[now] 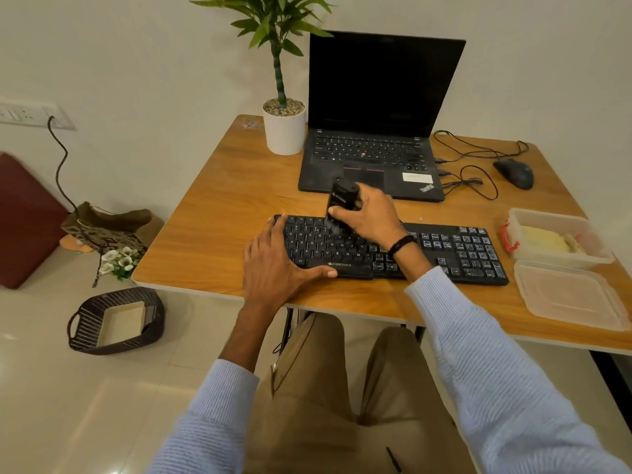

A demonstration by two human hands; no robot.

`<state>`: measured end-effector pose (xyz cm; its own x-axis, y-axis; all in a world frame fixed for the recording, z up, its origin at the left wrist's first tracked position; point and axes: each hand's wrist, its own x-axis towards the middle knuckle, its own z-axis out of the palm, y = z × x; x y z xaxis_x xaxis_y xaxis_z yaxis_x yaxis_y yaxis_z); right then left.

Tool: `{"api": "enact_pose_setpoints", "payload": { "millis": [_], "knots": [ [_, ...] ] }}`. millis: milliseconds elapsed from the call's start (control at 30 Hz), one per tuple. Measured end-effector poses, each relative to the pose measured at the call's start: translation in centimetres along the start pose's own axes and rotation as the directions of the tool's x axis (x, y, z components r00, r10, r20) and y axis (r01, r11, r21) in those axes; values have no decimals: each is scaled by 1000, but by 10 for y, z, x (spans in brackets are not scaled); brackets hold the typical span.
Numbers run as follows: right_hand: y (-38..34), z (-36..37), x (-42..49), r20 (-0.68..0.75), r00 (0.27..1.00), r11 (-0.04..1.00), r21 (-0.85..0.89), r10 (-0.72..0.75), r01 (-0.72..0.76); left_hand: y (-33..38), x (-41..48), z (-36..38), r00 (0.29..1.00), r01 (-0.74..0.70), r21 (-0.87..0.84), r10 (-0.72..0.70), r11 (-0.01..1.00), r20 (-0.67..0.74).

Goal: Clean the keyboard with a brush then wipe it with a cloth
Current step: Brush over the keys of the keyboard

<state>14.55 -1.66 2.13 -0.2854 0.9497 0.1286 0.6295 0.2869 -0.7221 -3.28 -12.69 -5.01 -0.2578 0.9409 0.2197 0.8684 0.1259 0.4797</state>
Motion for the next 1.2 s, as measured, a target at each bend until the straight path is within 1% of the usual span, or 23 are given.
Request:
{"api": "enact_pose_setpoints", "payload": {
  "millis": [33, 67, 100, 200, 233, 267, 333, 367, 400, 467, 500, 533, 600, 633, 767, 800, 867, 900, 1000, 1033, 1133, 1167, 1200],
  "knots": [
    [1, -3, 1, -85, 996, 1000, -20, 19, -21, 0, 0, 0, 1000, 2, 4, -2, 1000, 2],
    [1, -6, 1, -118, 992, 999, -31, 32, -35, 0, 0, 1, 1000, 5, 6, -5, 1000, 4],
    [3, -7, 0, -83, 996, 999, -30, 36, -38, 0, 0, 1, 1000, 8, 5, -8, 1000, 6],
    [4, -10, -5, 157, 987, 998, 51, 33, -41, -1, 1, 1, 1000, 10, -2, -10, 1000, 14],
    [7, -11, -7, 157, 987, 998, 59, 30, -39, -1, 0, 1, 1000, 7, -4, -7, 1000, 15],
    [10, -12, -8, 99, 994, 997, 60, 39, -45, 0, 0, 0, 1000, 5, -4, -5, 1000, 13],
    [14, -13, -11, -87, 995, 999, 16, 45, -44, 0, -1, 0, 1000, 6, 0, -6, 1000, 16],
    [16, -14, -13, -111, 993, 999, -4, 31, -32, 0, -1, 1, 1000, 8, 0, -8, 1000, 17],
    [16, -15, -15, -79, 997, 1000, -27, 11, -13, 0, 0, 1, 1000, 8, 0, -8, 1000, 16],
    [15, -21, -20, 75, 997, 997, -69, -31, 36, 0, 0, 1, 1000, 4, -2, -4, 1000, 19],
    [15, -25, -21, 104, 994, 997, -64, -32, 38, -1, 0, 1, 1000, 2, -5, -2, 1000, 22],
    [16, -29, -21, 74, 997, 999, -49, -16, 20, -1, 0, 1, 1000, 3, -9, -3, 1000, 25],
    [21, -36, -23, -62, 998, 999, -30, 34, -36, 0, 0, 1, 999, 10, -13, -10, 1000, 34],
    [22, -37, -26, -67, 997, 999, -22, 44, -46, 0, 0, 1, 999, 15, -12, -14, 1000, 35],
    [22, -39, -38, 133, 991, 999, 22, 32, -35, -1, 0, 2, 999, 13, -12, -13, 1000, 31],
    [23, -40, -40, 122, 992, 999, 20, 33, -36, -1, 0, 2, 999, 12, -16, -11, 1000, 31],
    [24, -38, -44, 7, 1000, 999, -32, 25, -24, -1, 0, 2, 1000, 7, -23, -6, 1000, 28],
    [25, -36, -47, -18, 1000, 999, -39, 17, -18, 0, -1, 2, 1000, 5, -26, -4, 1000, 26],
    [24, -35, -55, 74, 996, 998, -47, -44, 48, 0, -1, 1, 999, 12, -29, -12, 999, 30],
    [25, -37, -56, 80, 996, 997, -60, -43, 48, 0, -1, 0, 999, 13, -30, -12, 999, 33],
    [29, -42, -57, -60, 998, 998, -56, 15, -18, 0, -1, 0, 1000, 6, -18, -5, 1000, 31],
    [31, -43, -58, -49, 999, 999, -48, 21, -23, 1, -1, 0, 999, 6, -16, -5, 1000, 31],
    [30, -42, -60, 1, 1000, 999, -48, 6, -6, 1, -1, 0, 999, 9, -17, -9, 1000, 32]
  ]
}}
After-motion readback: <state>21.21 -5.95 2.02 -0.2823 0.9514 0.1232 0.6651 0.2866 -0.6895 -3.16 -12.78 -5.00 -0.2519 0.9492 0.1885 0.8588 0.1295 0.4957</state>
